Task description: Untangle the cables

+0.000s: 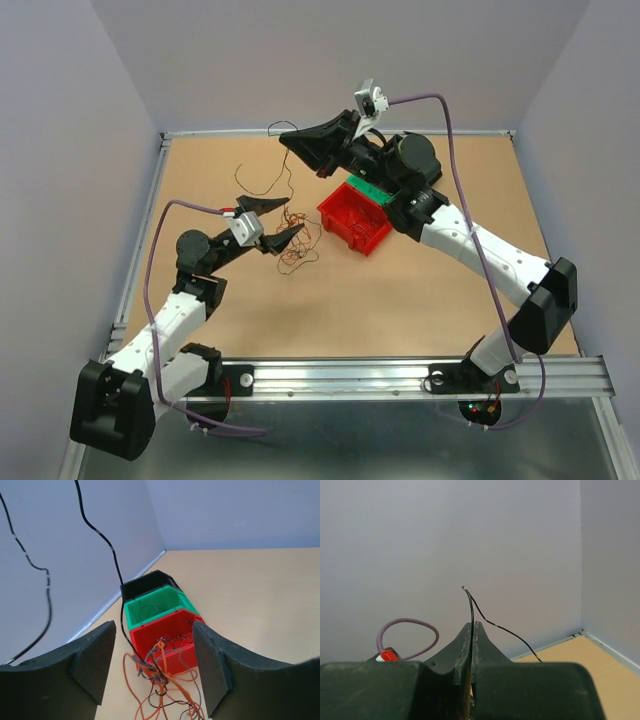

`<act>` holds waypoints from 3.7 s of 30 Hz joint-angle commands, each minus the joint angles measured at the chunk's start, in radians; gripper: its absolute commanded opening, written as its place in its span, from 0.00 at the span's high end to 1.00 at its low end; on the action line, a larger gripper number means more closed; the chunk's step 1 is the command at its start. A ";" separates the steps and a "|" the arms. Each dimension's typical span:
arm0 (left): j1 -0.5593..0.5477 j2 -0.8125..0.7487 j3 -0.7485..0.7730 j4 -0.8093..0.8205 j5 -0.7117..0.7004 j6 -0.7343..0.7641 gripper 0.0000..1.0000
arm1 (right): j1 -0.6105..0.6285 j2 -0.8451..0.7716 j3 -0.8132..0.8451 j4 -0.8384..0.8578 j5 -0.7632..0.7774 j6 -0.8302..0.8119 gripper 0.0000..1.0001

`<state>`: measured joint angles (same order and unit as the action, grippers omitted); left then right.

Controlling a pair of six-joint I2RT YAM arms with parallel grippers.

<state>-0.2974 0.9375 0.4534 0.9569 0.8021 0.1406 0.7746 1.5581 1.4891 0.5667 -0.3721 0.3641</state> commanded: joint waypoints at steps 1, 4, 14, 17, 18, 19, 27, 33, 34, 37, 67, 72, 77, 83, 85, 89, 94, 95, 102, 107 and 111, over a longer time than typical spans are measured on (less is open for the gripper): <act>-0.031 0.063 0.059 0.091 -0.080 -0.019 0.38 | 0.023 0.023 -0.007 0.084 -0.021 0.015 0.99; -0.039 0.133 0.083 0.117 -0.156 -0.056 0.56 | 0.038 0.036 0.006 0.087 -0.024 0.015 1.00; -0.046 0.224 0.103 0.079 -0.110 -0.053 0.60 | 0.046 0.066 0.242 -0.065 -0.004 -0.036 1.00; -0.049 0.251 0.105 0.057 -0.101 -0.038 0.60 | 0.045 0.106 0.428 -0.103 0.001 -0.033 0.99; -0.049 0.271 0.103 0.046 -0.090 -0.026 0.60 | 0.045 0.138 0.545 -0.109 -0.001 -0.016 1.00; -0.054 0.309 0.099 0.007 -0.078 0.011 0.61 | 0.046 0.242 0.788 -0.202 0.046 -0.010 1.00; -0.063 0.351 0.133 -0.062 -0.072 0.054 0.69 | 0.046 0.168 0.824 -0.184 0.214 -0.086 0.99; -0.060 0.369 0.189 -0.165 -0.179 0.102 0.87 | 0.046 0.030 0.591 -0.123 0.278 -0.157 1.00; -0.056 0.368 0.203 -0.188 -0.207 0.102 0.90 | 0.045 -0.001 0.550 -0.122 0.289 -0.181 1.00; -0.008 0.365 0.214 -0.199 -0.337 0.065 1.00 | 0.046 -0.076 0.475 -0.094 0.341 -0.237 0.99; 0.449 0.593 0.415 -0.313 -0.133 -0.150 1.00 | 0.042 -0.460 -0.197 -0.180 0.699 -0.485 0.99; 0.406 0.552 0.392 -0.314 -0.116 -0.099 1.00 | 0.026 -0.357 -0.191 -0.166 0.687 -0.449 0.99; 0.382 0.514 0.373 -0.319 -0.099 -0.070 1.00 | 0.025 -0.281 -0.202 -0.165 0.656 -0.418 0.99; 0.357 0.462 0.346 -0.319 -0.115 -0.039 1.00 | 0.009 -0.204 -0.231 -0.163 0.671 -0.392 0.99; 0.347 0.449 0.338 -0.320 -0.116 -0.029 1.00 | -0.003 -0.184 -0.240 -0.163 0.674 -0.381 0.99; 0.327 0.429 0.329 -0.325 -0.121 -0.006 1.00 | -0.020 -0.158 -0.271 -0.157 0.676 -0.367 0.99; 0.305 0.409 0.318 -0.326 -0.141 0.017 1.00 | -0.024 -0.136 -0.309 -0.148 0.659 -0.329 0.99; 0.302 0.403 0.312 -0.328 -0.144 0.022 1.00 | -0.024 -0.135 -0.325 -0.149 0.651 -0.321 0.99; 0.270 0.382 0.303 -0.331 -0.167 0.043 1.00 | -0.026 -0.118 -0.398 -0.175 0.613 -0.309 0.99; 0.261 0.379 0.301 -0.334 -0.170 0.051 1.00 | -0.026 -0.128 -0.429 -0.228 0.599 -0.315 0.99; 0.256 0.376 0.300 -0.337 -0.173 0.056 1.00 | -0.026 -0.127 -0.466 -0.231 0.614 -0.312 0.99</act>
<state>-0.0380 1.3598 0.7612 0.5838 0.6296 0.1764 0.7528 1.4441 1.0595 0.3305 0.2375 0.0460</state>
